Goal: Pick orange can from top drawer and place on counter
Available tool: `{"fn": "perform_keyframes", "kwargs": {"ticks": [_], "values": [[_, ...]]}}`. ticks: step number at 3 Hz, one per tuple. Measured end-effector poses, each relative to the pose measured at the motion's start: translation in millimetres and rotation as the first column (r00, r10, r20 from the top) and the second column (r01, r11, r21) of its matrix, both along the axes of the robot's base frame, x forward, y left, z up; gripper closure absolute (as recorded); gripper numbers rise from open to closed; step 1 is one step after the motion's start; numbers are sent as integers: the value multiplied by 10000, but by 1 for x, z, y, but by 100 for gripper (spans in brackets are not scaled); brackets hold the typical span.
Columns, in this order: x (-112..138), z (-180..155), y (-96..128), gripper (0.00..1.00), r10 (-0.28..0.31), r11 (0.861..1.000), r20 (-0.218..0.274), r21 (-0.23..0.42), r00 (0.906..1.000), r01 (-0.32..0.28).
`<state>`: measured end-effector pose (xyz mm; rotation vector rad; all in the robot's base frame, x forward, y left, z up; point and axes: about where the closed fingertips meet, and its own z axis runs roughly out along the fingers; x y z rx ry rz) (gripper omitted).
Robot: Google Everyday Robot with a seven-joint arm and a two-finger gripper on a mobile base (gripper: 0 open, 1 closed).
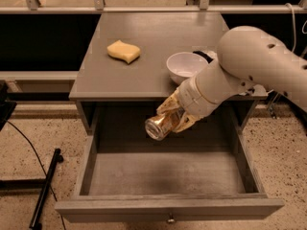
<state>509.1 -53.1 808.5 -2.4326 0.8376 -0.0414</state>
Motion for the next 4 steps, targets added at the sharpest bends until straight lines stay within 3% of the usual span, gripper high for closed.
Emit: {"fn": "perform_keyframes", "kwargs": {"ticks": [1, 2, 3, 4], "values": [[16, 17, 30, 100, 929, 9955, 299, 157, 9952, -934], [34, 35, 57, 100, 1786, 9833, 550, 248, 9824, -1801], [56, 49, 83, 100, 2460, 9678, 1004, 301, 9641, -2501], [95, 56, 98, 100, 2956, 9539, 1175, 180, 9481, -2997]]}}
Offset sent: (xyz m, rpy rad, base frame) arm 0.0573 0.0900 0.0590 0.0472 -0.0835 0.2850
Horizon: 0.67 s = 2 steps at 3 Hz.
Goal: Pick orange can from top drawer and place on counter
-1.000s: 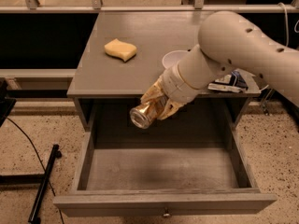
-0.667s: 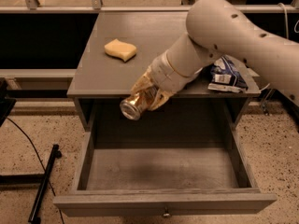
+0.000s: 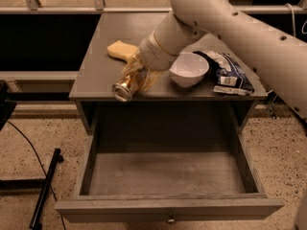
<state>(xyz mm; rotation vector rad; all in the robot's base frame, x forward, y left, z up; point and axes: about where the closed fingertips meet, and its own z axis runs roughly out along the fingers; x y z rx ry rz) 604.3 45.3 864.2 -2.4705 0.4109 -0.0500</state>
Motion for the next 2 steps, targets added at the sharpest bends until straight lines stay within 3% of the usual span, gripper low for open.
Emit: {"fn": "perform_keyframes", "kwargs": {"ticks": [1, 2], "values": [[26, 7, 8, 100, 283, 9995, 56, -172, 9996, -282], [46, 1, 7, 100, 306, 9975, -221, -627, 9993, -320]]}}
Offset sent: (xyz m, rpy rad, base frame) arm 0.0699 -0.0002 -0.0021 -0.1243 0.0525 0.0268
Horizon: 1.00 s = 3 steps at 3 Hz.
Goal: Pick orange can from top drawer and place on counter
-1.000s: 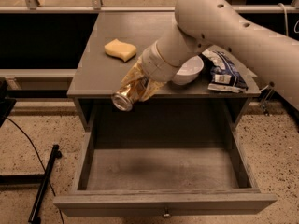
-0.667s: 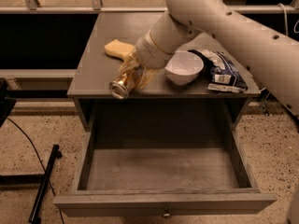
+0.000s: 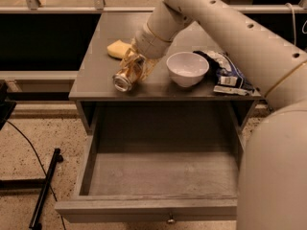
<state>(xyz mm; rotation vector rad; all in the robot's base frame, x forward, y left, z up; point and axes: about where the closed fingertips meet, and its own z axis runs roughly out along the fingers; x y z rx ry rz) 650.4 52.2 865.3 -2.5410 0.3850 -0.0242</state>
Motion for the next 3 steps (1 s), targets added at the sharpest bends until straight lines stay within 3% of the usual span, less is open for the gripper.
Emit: {"fn": "perform_keyframes", "kwargs": {"ticks": [1, 2, 3], "values": [[16, -4, -6, 82, -441, 9983, -343, -390, 9984, 428], [17, -6, -4, 50, -421, 9985, -367, -379, 9984, 407], [17, -8, -2, 27, -406, 9985, -392, -380, 9984, 391]]}}
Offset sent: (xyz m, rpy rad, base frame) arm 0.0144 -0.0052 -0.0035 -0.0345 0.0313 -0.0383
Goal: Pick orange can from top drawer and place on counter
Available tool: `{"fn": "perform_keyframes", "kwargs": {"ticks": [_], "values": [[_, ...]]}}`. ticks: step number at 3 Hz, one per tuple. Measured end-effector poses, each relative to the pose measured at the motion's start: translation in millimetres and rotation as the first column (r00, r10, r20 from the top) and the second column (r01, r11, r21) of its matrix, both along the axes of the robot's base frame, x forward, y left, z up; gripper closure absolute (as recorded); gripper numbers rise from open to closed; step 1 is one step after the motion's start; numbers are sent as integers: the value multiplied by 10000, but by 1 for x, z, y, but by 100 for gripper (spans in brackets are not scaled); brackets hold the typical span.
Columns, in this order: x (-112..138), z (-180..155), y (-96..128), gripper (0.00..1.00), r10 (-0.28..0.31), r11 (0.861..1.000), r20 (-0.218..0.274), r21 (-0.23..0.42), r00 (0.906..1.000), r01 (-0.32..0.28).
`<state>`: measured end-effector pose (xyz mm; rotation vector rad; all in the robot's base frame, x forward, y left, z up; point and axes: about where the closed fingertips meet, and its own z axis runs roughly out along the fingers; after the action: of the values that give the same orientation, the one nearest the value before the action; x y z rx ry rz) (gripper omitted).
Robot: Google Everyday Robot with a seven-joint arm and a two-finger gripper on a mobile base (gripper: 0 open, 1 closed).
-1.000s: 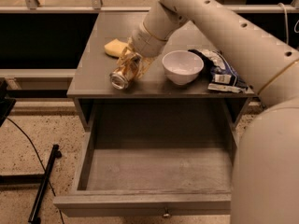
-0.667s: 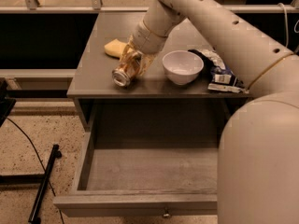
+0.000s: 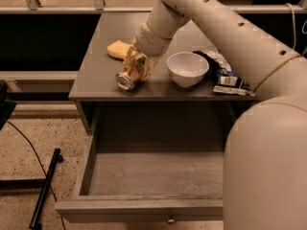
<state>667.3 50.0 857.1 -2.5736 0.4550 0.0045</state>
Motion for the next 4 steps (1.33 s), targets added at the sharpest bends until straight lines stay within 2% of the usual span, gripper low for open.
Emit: {"fn": "perform_keyframes", "kwargs": {"ticks": [1, 2, 3, 4], "values": [[1, 0, 0, 4, -105, 9999, 22, -24, 9999, 105], [2, 11, -4, 0, -330, 9995, 184, 9, 9993, 330], [-1, 36, -8, 0, -430, 9990, 599, 111, 9973, 424], [-8, 71, -19, 0, -626, 9977, 1173, 317, 9911, 592]]}}
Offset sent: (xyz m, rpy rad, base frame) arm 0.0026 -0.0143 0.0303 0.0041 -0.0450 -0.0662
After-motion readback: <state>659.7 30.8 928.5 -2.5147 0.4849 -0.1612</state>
